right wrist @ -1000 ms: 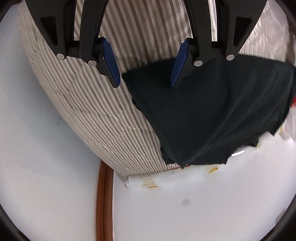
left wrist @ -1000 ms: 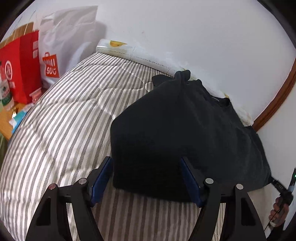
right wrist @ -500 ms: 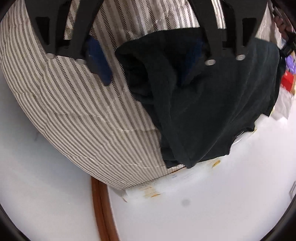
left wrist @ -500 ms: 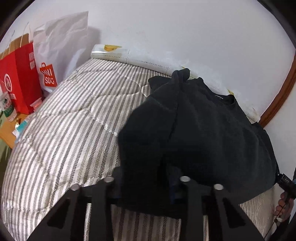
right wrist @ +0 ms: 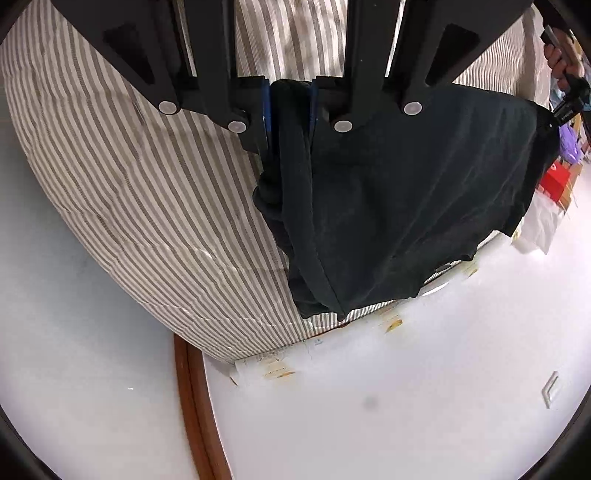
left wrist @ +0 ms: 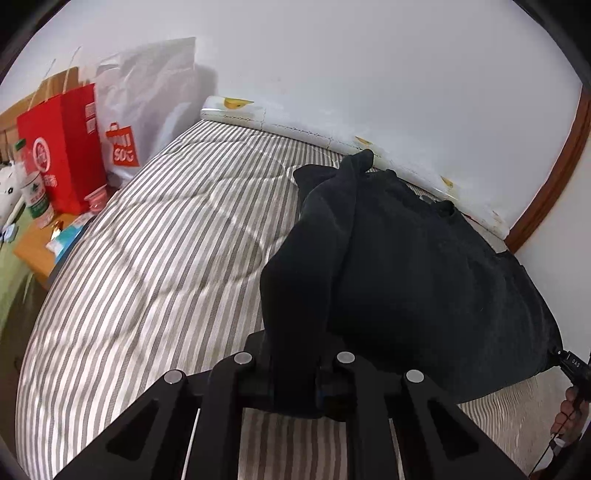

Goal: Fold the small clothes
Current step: 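Grasp the folded bundle edge with both tools and straighten it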

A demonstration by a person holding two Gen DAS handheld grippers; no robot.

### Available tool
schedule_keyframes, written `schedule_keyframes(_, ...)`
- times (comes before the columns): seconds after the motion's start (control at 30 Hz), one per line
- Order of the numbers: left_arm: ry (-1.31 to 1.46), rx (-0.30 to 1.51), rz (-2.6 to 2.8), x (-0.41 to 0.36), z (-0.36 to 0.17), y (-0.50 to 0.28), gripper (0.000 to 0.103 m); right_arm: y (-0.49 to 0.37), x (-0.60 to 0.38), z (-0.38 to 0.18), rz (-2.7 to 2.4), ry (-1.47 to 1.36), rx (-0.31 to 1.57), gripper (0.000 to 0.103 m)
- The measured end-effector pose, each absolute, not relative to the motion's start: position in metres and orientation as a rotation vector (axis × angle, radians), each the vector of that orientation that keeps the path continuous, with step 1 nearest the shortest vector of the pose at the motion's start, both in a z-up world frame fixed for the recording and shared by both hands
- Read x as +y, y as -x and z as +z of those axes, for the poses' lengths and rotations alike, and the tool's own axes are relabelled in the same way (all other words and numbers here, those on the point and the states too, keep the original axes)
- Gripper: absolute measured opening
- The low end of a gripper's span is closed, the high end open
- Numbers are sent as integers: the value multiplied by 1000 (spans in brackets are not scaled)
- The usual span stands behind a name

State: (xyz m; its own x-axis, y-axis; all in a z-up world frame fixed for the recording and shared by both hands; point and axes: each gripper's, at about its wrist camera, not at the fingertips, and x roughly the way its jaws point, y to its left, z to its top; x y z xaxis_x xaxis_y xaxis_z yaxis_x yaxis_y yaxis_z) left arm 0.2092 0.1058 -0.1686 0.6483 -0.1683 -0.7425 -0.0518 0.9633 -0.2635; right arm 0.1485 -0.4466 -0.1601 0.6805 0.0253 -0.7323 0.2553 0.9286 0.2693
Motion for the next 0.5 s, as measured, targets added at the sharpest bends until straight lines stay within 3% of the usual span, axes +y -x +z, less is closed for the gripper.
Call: schedule_keyframes(0.5,269,859,-71,112,-164,-122,16,-57,-425,-145,-160,-261,821,18)
